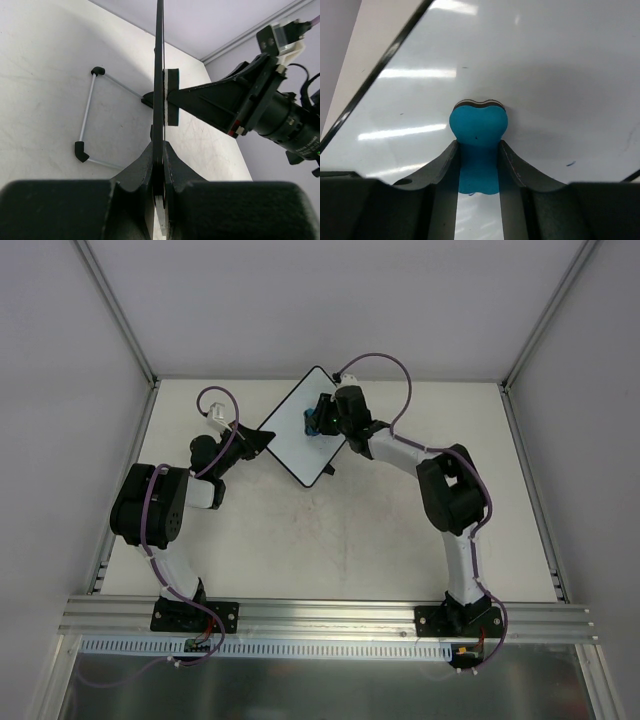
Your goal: Erase the whiteboard
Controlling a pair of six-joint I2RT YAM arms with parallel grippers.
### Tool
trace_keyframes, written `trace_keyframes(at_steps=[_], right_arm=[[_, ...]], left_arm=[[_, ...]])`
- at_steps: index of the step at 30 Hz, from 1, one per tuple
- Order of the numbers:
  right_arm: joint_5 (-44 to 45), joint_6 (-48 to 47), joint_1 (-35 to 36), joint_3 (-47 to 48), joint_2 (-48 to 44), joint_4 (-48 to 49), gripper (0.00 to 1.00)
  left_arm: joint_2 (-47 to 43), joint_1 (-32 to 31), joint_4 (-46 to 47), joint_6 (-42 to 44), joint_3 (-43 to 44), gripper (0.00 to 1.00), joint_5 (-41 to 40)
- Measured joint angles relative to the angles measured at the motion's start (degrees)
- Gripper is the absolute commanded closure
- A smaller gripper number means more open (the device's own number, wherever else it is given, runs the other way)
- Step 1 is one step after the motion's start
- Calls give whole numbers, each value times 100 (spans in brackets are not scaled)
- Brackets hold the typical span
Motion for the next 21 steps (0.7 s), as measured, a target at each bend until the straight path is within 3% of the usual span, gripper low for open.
trace_keyframes(at_steps=[10, 21], right_arm=[[208, 1088, -533, -535, -20, 109, 100], [345, 1779, -616, -868, -105, 208, 100]], left_arm=[[0, -4, 9, -2, 0, 100, 4], [0, -7, 28, 0, 0, 100, 15]])
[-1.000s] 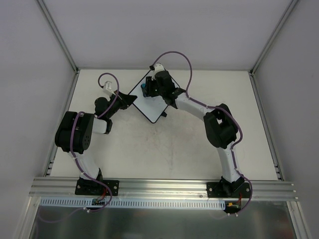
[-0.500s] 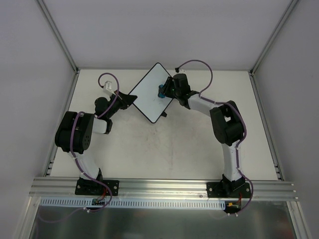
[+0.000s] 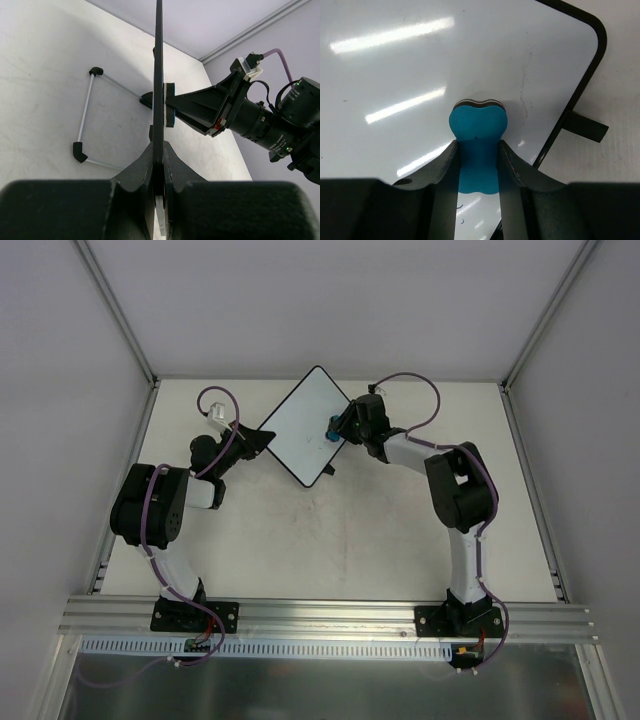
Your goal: Erase the whiteboard
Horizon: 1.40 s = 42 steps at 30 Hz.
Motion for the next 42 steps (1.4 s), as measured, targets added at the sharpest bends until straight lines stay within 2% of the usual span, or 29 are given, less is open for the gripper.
trace_keyframes(at_steps=[12, 19, 31, 42], right_arm=[[74, -22, 22, -131, -63, -33, 100], [249, -726, 243, -103, -127, -66, 100], [321, -2039, 1150, 260, -284, -254, 100], [356, -2437, 1523, 531, -284, -494, 100]], left_arm=[[0, 0, 13, 2, 0, 100, 13], [-2, 2, 4, 7, 0, 100, 4], [-2, 13, -55, 7, 11, 100, -9], [-2, 15, -70, 4, 13, 100, -26]])
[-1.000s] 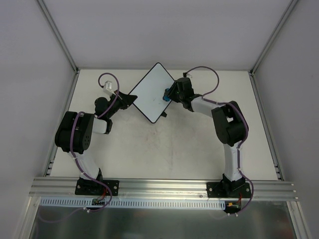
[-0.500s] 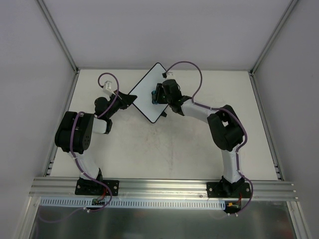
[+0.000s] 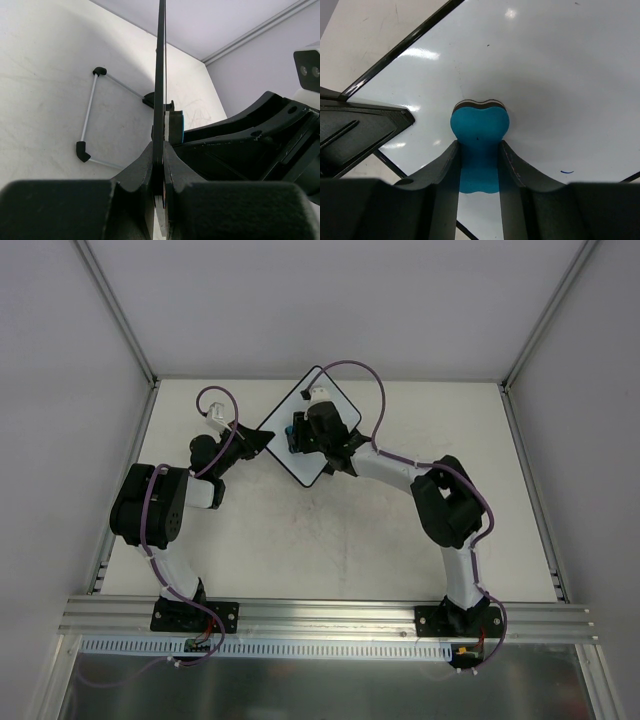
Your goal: Erase the whiteboard
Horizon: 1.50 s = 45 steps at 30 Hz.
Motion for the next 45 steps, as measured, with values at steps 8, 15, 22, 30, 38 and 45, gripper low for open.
trace_keyframes(at_steps=[8, 15, 22, 30, 38, 45], right_arm=[[-317, 667, -186, -369, -48, 507, 100], [-385, 1370, -376, -761, -118, 911, 100], [-87, 1836, -588, -1222, -247, 931, 100], [323, 2151, -636, -1427, -328, 761, 100], [518, 2321, -678, -1427, -339, 485, 100], [271, 2400, -844, -1360, -299, 269, 100]], left_arm=[[-2, -2, -13, -2, 0, 100, -20], [-2, -2, -11, -2, 0, 100, -17], [-33, -9, -26, 4, 0, 100, 9], [-35, -15, -13, 7, -2, 100, 22], [-76, -20, -48, 39, -2, 100, 24], [-79, -33, -42, 42, -2, 100, 24]])
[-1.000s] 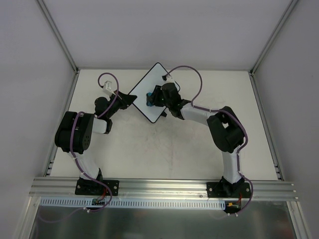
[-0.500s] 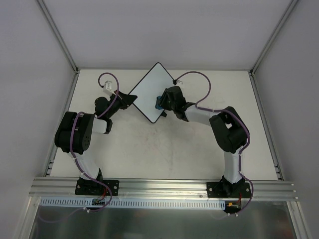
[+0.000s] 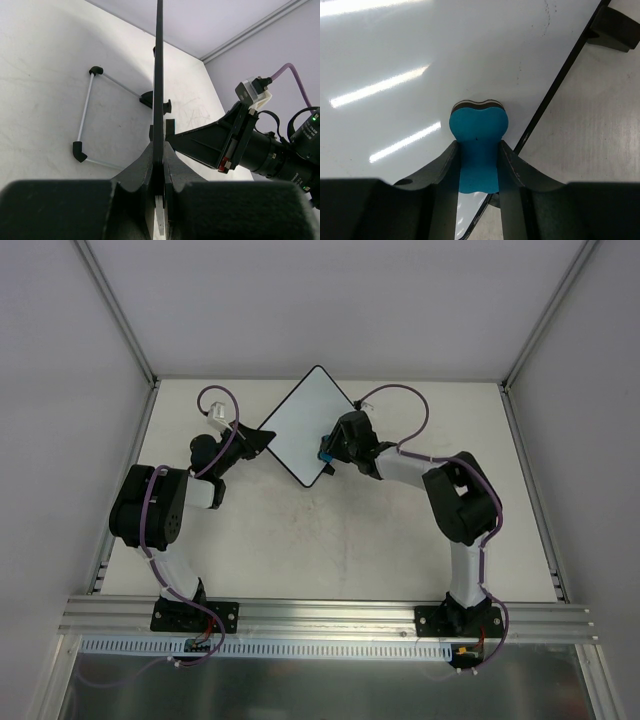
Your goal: Erase the whiteboard
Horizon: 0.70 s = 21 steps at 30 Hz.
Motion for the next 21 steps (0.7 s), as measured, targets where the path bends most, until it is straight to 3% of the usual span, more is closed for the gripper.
trace_keyframes(at_steps=[21], right_arm=[[-933, 350, -793, 879, 584, -435, 100]], left_arm=[[0, 2, 31, 0, 0, 100, 0]])
